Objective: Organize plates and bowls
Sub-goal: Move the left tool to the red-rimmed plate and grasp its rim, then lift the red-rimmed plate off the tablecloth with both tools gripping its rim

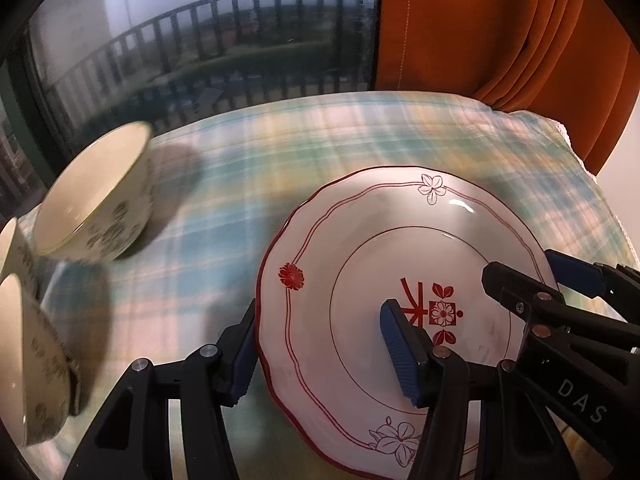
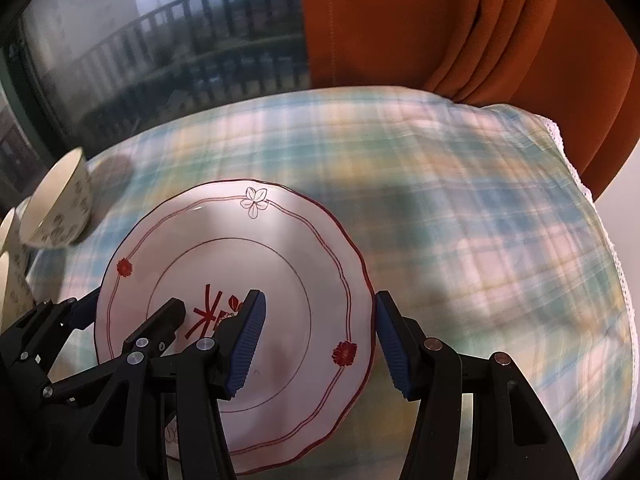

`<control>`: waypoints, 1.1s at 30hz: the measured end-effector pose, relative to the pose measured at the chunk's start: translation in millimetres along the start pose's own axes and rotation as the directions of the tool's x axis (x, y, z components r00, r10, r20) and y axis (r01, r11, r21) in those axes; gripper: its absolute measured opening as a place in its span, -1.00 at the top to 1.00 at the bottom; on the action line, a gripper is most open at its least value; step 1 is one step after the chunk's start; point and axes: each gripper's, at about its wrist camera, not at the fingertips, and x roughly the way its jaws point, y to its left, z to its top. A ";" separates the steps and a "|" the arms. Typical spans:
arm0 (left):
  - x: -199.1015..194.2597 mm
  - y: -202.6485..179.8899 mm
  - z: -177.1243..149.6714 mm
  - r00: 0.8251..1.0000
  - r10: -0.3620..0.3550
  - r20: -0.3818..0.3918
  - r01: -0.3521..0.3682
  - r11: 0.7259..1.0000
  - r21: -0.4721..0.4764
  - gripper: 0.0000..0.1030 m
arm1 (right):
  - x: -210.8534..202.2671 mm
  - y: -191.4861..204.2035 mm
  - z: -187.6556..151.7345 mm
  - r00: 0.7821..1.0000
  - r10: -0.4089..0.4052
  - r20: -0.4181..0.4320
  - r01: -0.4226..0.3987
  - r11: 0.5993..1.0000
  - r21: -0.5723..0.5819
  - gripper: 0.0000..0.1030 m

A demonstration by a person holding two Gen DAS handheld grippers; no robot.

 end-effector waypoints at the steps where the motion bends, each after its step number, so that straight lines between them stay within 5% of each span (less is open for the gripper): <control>1: -2.3 3.6 -3.5 1.000 0.001 -0.003 -0.001 1.000 -0.001 -0.16 | -1.4 4.1 -2.6 1.000 0.004 -0.002 -0.004 1.000 -0.005 -0.14; 16: -27.3 47.9 -41.5 1.000 0.008 -0.010 -0.008 1.000 -0.009 -0.16 | -22.1 56.7 -42.6 0.997 0.072 -0.001 -0.072 0.995 -0.066 -0.14; 33: -26.9 44.8 -43.3 0.999 0.029 0.044 -0.029 1.000 -0.001 -0.22 | -6.2 66.9 -38.7 1.000 0.021 0.021 -0.019 0.997 -0.075 -0.18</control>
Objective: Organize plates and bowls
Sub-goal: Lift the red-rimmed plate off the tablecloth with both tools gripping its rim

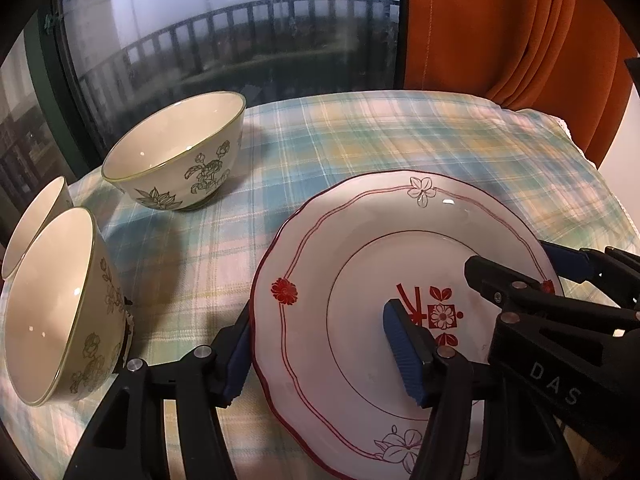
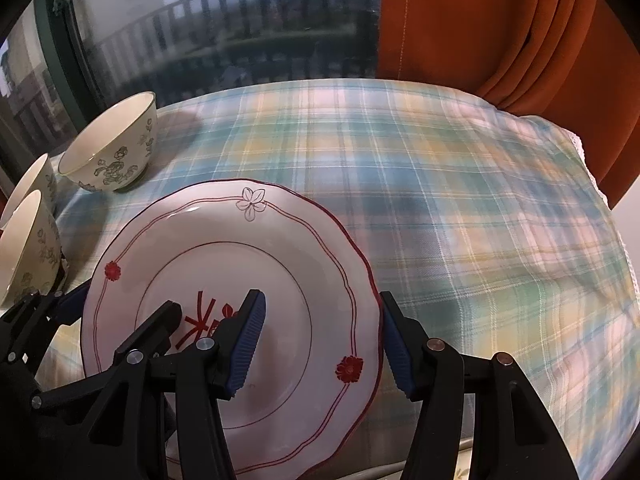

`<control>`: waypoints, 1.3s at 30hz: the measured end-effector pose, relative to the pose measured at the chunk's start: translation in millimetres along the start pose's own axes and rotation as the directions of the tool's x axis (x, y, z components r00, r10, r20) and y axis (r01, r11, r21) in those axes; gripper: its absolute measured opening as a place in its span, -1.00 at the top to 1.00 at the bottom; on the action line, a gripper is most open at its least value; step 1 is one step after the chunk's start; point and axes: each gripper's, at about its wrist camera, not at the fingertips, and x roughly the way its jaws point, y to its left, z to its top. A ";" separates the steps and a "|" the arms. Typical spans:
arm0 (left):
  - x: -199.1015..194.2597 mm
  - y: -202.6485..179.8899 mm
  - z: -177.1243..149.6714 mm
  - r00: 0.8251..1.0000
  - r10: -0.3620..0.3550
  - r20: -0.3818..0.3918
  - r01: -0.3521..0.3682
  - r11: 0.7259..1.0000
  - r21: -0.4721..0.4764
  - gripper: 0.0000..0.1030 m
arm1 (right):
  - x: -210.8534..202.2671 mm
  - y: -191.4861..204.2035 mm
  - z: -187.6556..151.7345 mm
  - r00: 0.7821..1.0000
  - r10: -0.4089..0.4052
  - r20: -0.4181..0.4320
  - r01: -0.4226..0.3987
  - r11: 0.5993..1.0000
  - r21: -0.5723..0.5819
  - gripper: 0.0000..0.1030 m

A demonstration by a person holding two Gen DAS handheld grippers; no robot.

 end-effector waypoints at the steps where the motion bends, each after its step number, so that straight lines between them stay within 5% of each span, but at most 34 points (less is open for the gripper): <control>1: -1.1 0.3 0.1 1.000 -0.001 -0.005 0.001 1.000 -0.004 -0.22 | -0.8 0.6 0.4 1.000 -0.004 0.001 0.004 1.000 0.000 -0.18; 19: -64.7 15.8 -8.6 0.994 0.005 0.108 0.004 0.996 -0.085 -0.21 | -64.6 20.5 -6.1 0.992 -0.010 0.128 0.010 1.000 0.000 -0.18; 39: -130.0 -18.1 -40.2 0.979 -0.045 0.201 0.055 0.998 -0.042 -0.21 | -145.8 4.1 -52.4 0.975 -0.056 0.217 0.051 0.998 0.030 -0.18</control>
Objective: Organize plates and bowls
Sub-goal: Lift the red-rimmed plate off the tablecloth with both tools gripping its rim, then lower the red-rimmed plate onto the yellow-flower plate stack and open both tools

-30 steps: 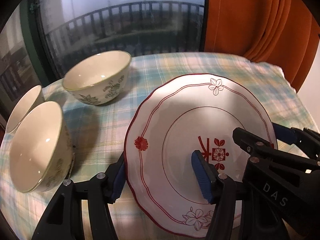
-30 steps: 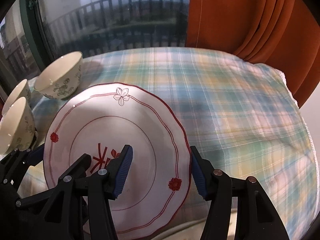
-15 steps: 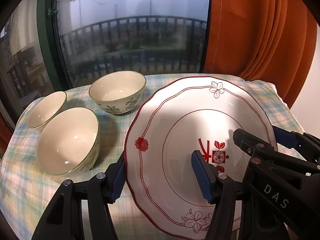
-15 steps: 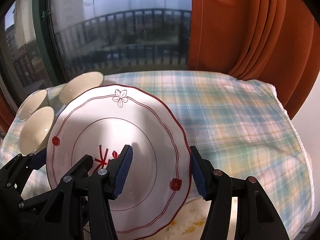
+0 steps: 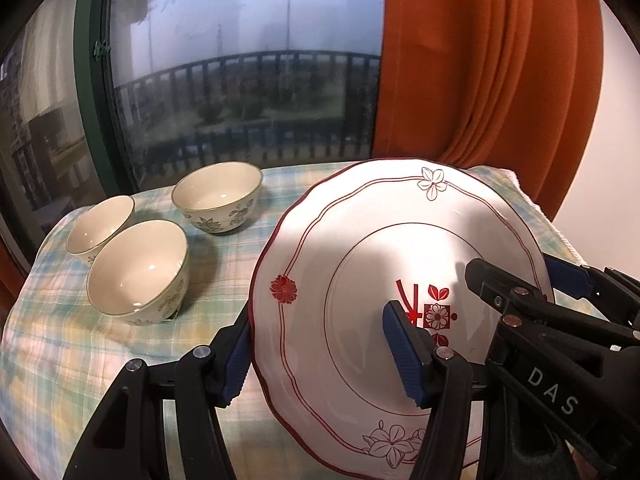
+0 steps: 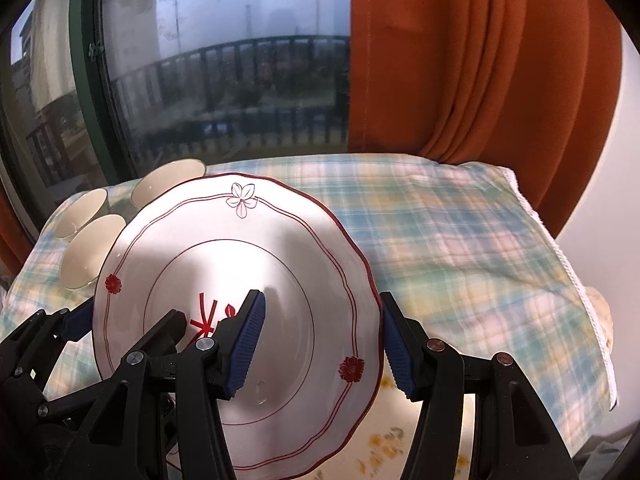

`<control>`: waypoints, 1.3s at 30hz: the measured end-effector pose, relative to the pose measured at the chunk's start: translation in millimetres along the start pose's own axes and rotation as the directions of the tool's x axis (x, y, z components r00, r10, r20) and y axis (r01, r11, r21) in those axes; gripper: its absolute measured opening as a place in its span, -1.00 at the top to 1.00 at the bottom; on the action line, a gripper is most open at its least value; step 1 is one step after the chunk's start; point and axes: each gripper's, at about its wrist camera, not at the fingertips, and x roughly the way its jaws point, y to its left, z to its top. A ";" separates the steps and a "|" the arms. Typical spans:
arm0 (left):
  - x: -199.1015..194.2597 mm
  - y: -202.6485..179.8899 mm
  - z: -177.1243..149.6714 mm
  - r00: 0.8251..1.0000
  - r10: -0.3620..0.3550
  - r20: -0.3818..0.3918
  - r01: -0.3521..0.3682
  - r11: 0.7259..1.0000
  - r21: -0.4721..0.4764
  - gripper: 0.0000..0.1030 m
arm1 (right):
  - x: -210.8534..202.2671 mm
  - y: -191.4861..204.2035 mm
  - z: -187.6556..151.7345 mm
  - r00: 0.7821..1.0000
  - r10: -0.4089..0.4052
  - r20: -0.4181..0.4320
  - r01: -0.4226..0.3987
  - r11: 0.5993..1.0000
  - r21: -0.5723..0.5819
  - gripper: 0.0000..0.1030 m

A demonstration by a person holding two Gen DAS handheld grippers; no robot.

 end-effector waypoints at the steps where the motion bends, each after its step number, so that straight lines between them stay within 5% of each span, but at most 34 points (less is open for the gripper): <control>1: -2.1 -3.2 -1.9 1.000 -0.004 0.002 0.004 1.000 0.004 -0.21 | -3.5 -2.8 -1.8 1.000 -0.004 0.004 0.004 1.000 0.003 -0.18; 22: 3.9 -95.4 -34.3 0.993 -0.096 -0.063 0.102 0.990 0.097 -0.21 | -32.3 -91.2 -61.5 0.996 -0.083 -0.030 0.087 0.988 0.129 -0.18; 39: 31.3 -119.3 -48.7 0.989 -0.084 -0.124 0.102 0.984 0.148 -0.21 | -9.9 -123.0 -87.4 0.992 -0.064 -0.106 0.084 0.979 0.187 -0.18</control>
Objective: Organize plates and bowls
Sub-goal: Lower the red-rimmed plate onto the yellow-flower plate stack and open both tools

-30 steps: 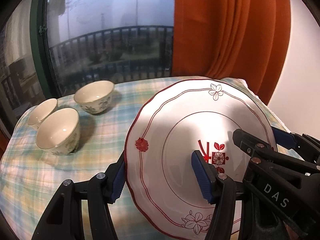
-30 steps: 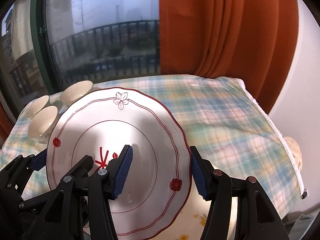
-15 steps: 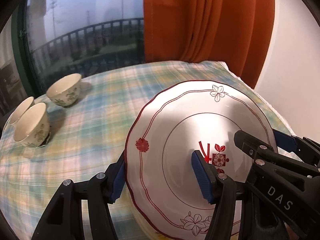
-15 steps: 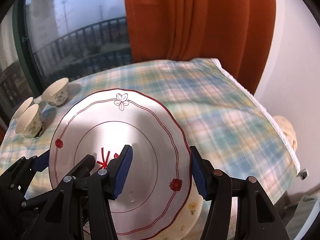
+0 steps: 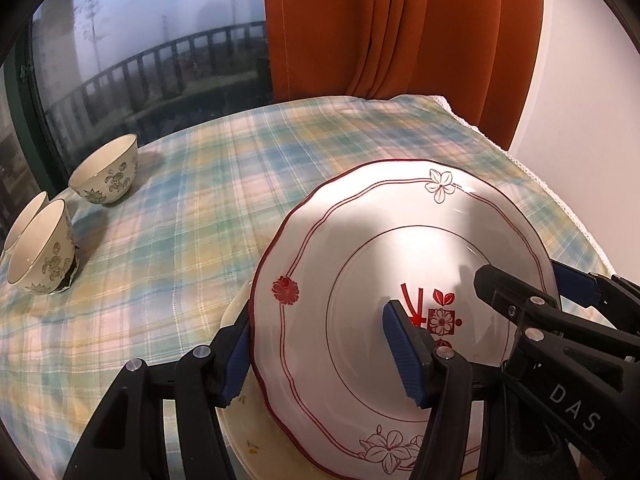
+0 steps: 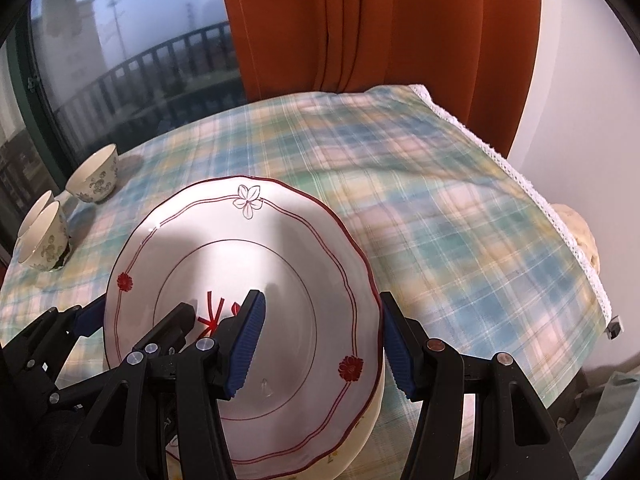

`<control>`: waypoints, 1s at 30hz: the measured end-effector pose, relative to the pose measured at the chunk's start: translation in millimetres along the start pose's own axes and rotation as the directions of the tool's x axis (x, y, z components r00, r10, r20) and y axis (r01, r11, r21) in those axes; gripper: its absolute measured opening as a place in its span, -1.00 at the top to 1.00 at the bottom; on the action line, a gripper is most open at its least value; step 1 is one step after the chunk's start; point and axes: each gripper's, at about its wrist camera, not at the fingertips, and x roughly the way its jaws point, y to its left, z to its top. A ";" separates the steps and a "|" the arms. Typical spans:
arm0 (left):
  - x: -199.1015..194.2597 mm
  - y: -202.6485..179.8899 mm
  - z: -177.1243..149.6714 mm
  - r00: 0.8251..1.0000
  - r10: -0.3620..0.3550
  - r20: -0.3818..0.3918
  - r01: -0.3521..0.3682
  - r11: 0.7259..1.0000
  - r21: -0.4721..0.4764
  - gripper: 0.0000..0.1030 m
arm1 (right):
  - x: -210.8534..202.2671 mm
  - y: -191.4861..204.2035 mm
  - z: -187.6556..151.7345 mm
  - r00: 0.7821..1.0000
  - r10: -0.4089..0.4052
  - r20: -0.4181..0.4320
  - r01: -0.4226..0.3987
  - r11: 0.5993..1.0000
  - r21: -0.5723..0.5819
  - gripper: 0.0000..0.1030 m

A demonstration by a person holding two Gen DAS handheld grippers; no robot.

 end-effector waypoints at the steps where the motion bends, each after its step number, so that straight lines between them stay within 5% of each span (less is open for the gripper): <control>1: 0.1 -1.6 -1.2 1.000 0.009 0.007 -0.009 1.000 0.008 -0.21 | 1.9 -0.5 -0.1 1.000 0.002 -0.005 -0.002 1.000 0.003 -0.18; 23: 3.6 -4.6 -2.1 0.998 0.042 0.035 -0.045 0.997 0.065 -0.23 | 15.2 -3.3 -4.0 0.999 0.024 0.027 -0.024 1.000 -0.012 -0.18; 30: 2.9 -3.9 -0.8 0.998 0.040 0.048 -0.043 0.997 0.070 -0.25 | 22.7 -5.4 3.7 0.998 0.001 0.064 0.001 0.999 -0.038 0.32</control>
